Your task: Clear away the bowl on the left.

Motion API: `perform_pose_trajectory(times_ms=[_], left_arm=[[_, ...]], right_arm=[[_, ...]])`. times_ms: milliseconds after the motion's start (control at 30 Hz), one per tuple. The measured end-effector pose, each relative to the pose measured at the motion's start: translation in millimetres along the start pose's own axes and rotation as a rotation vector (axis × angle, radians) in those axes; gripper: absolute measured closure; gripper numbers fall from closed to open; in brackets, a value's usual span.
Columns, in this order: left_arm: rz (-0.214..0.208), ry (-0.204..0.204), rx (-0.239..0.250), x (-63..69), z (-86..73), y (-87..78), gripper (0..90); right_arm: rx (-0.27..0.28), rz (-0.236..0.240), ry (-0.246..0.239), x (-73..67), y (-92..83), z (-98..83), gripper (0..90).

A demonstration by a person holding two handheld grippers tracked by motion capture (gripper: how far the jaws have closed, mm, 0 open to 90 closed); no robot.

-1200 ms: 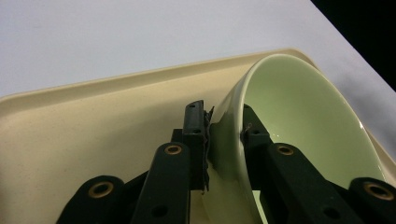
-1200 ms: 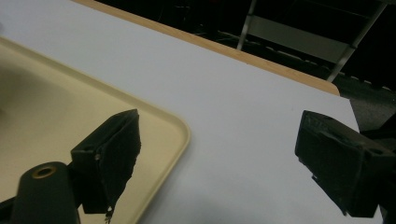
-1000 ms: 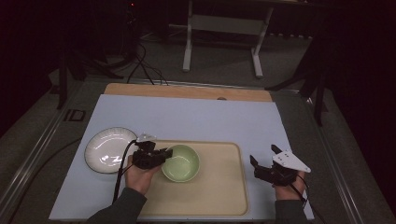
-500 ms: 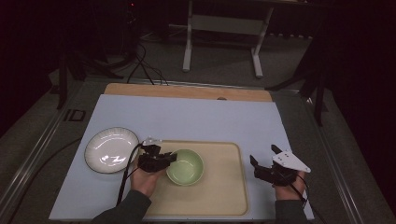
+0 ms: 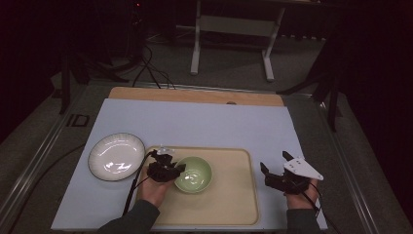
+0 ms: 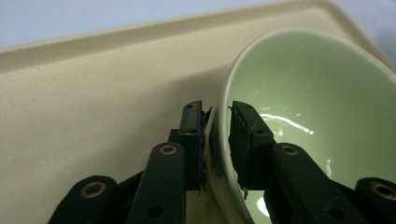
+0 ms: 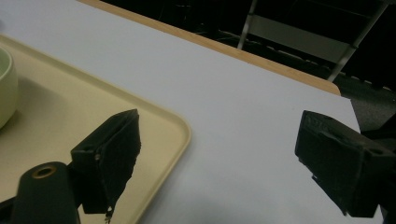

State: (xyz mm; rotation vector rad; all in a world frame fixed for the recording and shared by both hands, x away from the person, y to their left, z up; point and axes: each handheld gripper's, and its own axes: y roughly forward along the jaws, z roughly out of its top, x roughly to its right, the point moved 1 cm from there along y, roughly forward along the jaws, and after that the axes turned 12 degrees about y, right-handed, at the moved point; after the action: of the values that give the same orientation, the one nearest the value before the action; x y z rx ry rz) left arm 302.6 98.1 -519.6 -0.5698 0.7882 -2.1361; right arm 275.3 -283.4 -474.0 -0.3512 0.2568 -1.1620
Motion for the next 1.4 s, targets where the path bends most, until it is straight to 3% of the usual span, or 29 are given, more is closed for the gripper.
perform_pose_trajectory(times_ms=[367,533,900,1033,1067,1133,1200,1233,1400], left_arm=[[0.011,0.043,-0.011,0.9,7.1,-10.3,51.6],[0.023,0.056,-0.001,-0.1,9.8,-18.7,47.5],[0.087,0.095,0.104,-10.6,18.5,-57.4,43.4],[0.152,0.095,0.158,-23.2,17.7,-78.4,41.1],[0.194,0.071,0.184,-33.8,15.4,-90.4,40.0],[0.212,0.057,0.199,-39.5,13.6,-96.4,38.7],[0.262,0.013,0.239,-56.7,6.5,-113.6,37.9],[0.262,0.013,0.239,-56.7,6.5,-113.6,37.7],[0.297,-0.031,0.303,-81.3,-7.4,-138.4,37.9]], right_arm=[[-0.001,-0.002,0.0,0.5,-0.3,0.0,13.7],[-0.001,-0.001,-0.001,0.7,-0.5,0.1,13.8],[0.003,-0.002,0.005,1.8,-1.3,0.4,13.7],[0.005,-0.002,0.006,2.5,-1.6,0.4,13.7],[0.007,-0.003,0.009,2.9,-1.9,0.5,13.7],[0.008,-0.005,0.009,3.2,-2.1,0.6,13.7],[0.008,-0.005,0.011,3.5,-2.3,0.6,13.7],[0.009,-0.005,0.012,3.5,-2.4,0.6,13.7],[0.01,-0.007,0.017,4.1,-2.8,0.6,13.7]])
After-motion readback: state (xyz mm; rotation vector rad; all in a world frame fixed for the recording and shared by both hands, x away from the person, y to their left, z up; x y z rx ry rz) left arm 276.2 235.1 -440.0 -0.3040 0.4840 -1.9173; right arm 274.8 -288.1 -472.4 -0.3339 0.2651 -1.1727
